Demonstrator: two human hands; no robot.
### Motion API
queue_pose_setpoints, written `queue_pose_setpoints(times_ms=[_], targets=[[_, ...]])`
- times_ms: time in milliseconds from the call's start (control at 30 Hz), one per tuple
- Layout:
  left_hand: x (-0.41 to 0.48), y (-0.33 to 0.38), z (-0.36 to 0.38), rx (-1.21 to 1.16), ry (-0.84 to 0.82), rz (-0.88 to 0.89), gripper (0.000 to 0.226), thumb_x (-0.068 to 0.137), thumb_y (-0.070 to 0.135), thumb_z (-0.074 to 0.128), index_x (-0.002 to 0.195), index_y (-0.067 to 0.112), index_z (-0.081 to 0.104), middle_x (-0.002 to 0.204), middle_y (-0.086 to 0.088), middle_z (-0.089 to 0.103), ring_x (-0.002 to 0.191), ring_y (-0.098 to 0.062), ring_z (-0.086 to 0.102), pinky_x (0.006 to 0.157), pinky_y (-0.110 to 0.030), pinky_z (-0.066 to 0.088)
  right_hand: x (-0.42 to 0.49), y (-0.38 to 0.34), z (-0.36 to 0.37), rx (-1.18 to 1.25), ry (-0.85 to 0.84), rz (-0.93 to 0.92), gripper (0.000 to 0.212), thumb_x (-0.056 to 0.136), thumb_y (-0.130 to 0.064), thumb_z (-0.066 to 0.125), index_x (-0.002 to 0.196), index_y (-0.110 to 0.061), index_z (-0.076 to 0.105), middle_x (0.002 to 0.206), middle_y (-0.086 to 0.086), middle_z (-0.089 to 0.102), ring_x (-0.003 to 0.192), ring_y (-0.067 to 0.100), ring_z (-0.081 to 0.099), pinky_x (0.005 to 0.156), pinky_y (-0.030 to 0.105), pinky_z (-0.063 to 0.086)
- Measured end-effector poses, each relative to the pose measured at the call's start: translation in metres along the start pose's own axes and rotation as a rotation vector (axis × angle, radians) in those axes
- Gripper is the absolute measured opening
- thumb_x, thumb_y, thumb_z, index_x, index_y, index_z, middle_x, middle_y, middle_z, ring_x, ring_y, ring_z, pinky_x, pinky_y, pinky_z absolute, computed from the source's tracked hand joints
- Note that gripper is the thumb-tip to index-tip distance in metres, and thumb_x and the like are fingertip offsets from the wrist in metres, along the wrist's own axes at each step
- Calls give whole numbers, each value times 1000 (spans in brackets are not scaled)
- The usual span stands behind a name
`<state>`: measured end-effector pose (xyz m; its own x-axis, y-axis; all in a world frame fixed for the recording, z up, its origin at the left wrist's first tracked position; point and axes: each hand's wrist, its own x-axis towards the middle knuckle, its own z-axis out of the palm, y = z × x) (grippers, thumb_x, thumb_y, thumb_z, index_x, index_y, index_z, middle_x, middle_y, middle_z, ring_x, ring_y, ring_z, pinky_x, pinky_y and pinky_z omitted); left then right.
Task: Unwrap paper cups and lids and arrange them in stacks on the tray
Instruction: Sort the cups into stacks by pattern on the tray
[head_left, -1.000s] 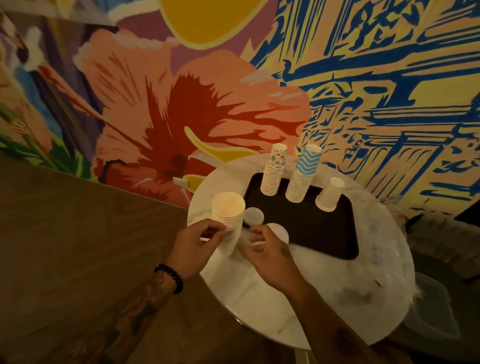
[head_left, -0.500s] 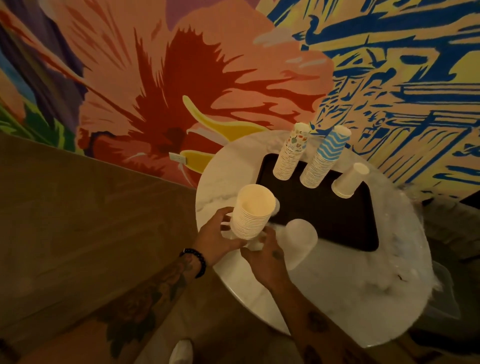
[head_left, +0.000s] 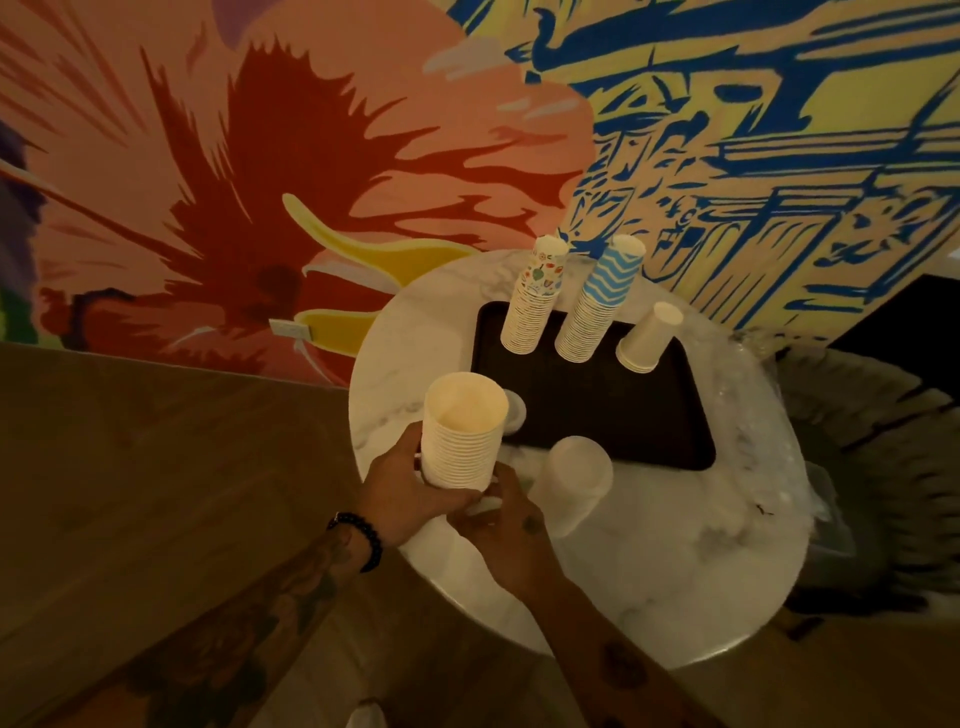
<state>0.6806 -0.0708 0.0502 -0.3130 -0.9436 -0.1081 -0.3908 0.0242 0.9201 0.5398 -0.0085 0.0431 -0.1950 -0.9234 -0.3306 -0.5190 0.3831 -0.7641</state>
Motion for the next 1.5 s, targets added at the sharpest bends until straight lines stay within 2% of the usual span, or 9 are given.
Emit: queue_pose_setpoints(times_ms=[133, 400, 533, 667, 800, 933, 1100, 1333, 1500], targets=[[-8, 20, -7, 22, -23, 50, 89, 61, 44, 89, 137, 29, 46, 128, 12, 60, 114, -10, 57, 98, -33, 51, -20, 4, -12, 79, 15, 11, 72, 85, -26, 80, 145, -26, 40, 128, -8, 57, 119, 14, 58, 105, 35, 50], [-37, 101, 16, 66, -86, 253, 82, 61, 57, 84, 131, 35, 47, 117, 23, 57, 102, 6, 56, 79, -9, 43, -76, 19, -55, 284, 150, -64, 76, 82, -30, 82, 144, -33, 38, 127, -16, 53, 112, 1, 53, 71, 1, 44], [-56, 136, 55, 23, -105, 300, 93, 55, 70, 79, 136, 35, 49, 126, 19, 62, 110, 1, 59, 92, -27, 52, -110, 43, -89, 391, 203, -124, 79, 79, -35, 84, 144, -33, 40, 132, -16, 54, 119, 6, 54, 85, 10, 48], [-80, 171, 103, -122, -165, 312, 105, 56, 55, 90, 145, 35, 37, 134, 14, 58, 119, -4, 58, 99, -35, 53, -144, 81, -132, 493, 215, -128, 78, 67, -48, 88, 132, -46, 45, 131, -14, 59, 120, 15, 59, 94, 41, 59], [-99, 203, 143, -395, -214, 341, 105, 64, 8, 86, 145, 43, 28, 133, 6, 59, 114, -9, 64, 85, -27, 58, -187, 121, -184, 496, 118, -148, 68, 71, -39, 86, 127, -47, 47, 131, -11, 59, 119, 17, 60, 89, 41, 60], [-110, 219, 176, -606, -190, 254, 100, 59, 14, 85, 140, 51, 39, 137, 3, 56, 119, -18, 61, 84, -43, 59, -224, 157, -239, 524, 43, -130, 53, 85, -15, 78, 125, -38, 53, 128, -3, 60, 108, 17, 66, 79, 30, 60], [-116, 208, 205, -597, -211, 53, 69, 64, 21, 83, 123, 40, 54, 130, 2, 54, 117, -22, 57, 79, -41, 60, -241, 187, -308, 724, 172, -101, 45, 80, -25, 74, 123, -28, 61, 126, 11, 60, 101, 28, 67, 79, 39, 57], [-120, 184, 242, -403, -372, -129, 110, 26, 53, 96, 124, 26, 52, 125, -4, 56, 108, -27, 62, 70, -35, 60, -201, 176, -371, 706, 408, -138, 30, 96, -28, 63, 124, -19, 57, 105, 9, 64, 70, 13, 60, 65, 31, 54], [-98, 187, 279, -379, -519, -201, 82, 56, 28, 94, 128, 31, 54, 124, -6, 62, 103, -25, 68, 72, -41, 61, -146, 153, -393, 552, 414, -147, 27, 97, -36, 63, 117, -19, 57, 102, 11, 63, 70, 15, 56, 63, 30, 54]])
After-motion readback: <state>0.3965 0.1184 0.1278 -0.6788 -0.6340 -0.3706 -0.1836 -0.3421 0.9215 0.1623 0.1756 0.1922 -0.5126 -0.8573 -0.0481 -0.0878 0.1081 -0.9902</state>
